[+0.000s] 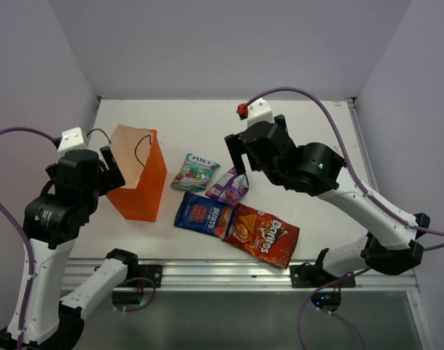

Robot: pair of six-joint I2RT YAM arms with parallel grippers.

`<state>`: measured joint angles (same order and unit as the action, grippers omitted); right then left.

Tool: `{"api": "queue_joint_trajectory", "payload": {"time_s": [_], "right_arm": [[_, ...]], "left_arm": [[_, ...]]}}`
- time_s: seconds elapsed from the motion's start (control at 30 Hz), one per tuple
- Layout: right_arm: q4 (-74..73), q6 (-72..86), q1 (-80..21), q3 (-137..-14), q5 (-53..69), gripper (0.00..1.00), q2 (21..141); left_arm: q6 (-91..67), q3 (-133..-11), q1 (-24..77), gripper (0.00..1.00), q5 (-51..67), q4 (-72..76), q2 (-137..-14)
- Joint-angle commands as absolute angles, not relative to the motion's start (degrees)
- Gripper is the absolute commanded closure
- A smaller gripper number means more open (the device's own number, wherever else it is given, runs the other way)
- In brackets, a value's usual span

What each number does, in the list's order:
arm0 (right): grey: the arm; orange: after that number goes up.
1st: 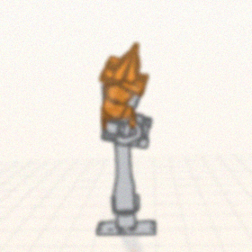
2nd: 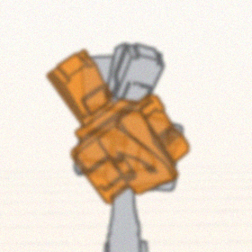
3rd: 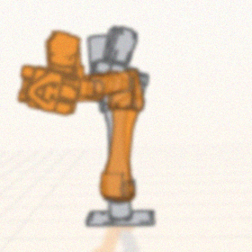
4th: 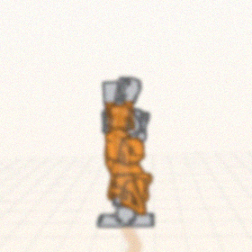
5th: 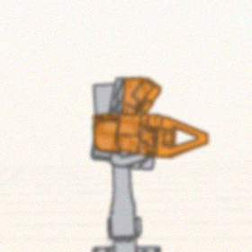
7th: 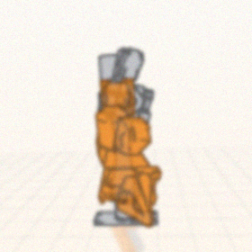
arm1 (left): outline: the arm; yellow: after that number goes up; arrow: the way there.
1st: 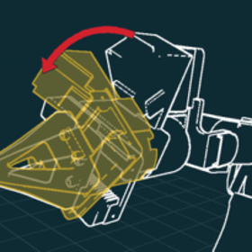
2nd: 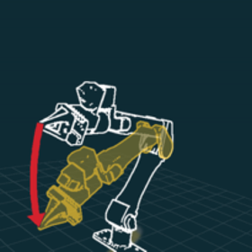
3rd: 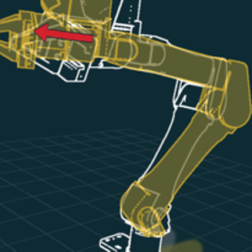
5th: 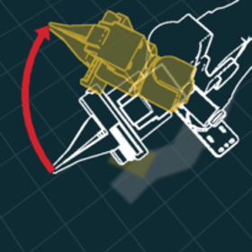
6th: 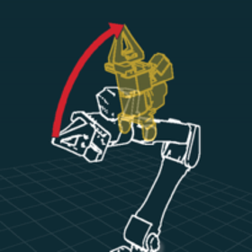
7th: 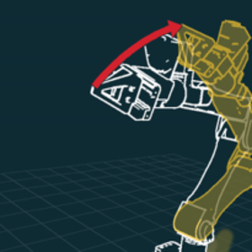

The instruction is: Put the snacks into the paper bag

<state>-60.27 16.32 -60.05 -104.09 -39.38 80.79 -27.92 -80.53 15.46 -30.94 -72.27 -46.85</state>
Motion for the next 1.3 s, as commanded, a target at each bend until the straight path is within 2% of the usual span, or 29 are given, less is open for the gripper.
{"api": "queue_joint_trajectory", "payload": {"time_s": [0.0, 0.17, 0.3, 0.4, 0.7, 0.93, 1.07, 1.2, 1.27], "right_arm": [[-57.13, 16.26, -60.03, -103.28, -40.69, 0.04, 77.26], [-52.65, 14.68, -60.03, -101.25, -40.08, 0.09, 72.60], [-49.05, 13.19, -60.12, -98.71, -39.81, 0.21, 69.09], [-49.13, 12.75, -60.12, -98.35, -40.69, 0.23, 68.29], [-49.40, 12.92, -60.12, -97.30, -40.78, 0.25, 68.90], [-48.87, 12.66, -60.12, -96.68, -40.43, 0.26, 69.70], [-48.69, 12.31, -60.12, -96.77, -40.17, 0.26, 70.13], [-48.69, 12.13, -60.12, -96.77, -39.64, 0.26, 71.10], [-48.69, 12.22, -60.03, -96.68, -39.20, 0.26, 71.89]], "left_arm": [[-25.50, -77.70, 15.56, 0.03, -31.29, -66.72, -46.84], [-21.45, -70.50, 15.56, 0.08, -29.18, -58.91, -46.67], [-19.69, -69.17, 15.56, 0.12, -31.19, -55.46, -47.28], [-18.81, -67.86, 15.47, 0.14, -32.51, -54.58, -48.25], [-17.76, -64.52, 12.75, 0.27, -32.62, -52.91, -48.16], [-14.07, -60.91, 5.73, 0.36, -31.73, -49.66, -46.76], [-13.80, -61.00, 4.83, 0.46, -29.54, -48.96, -47.28], [-13.89, -61.35, 4.75, 0.50, -25.85, -48.08, -47.72], [-13.89, -61.70, 4.75, 0.59, -24.27, -47.64, -47.81]]}}
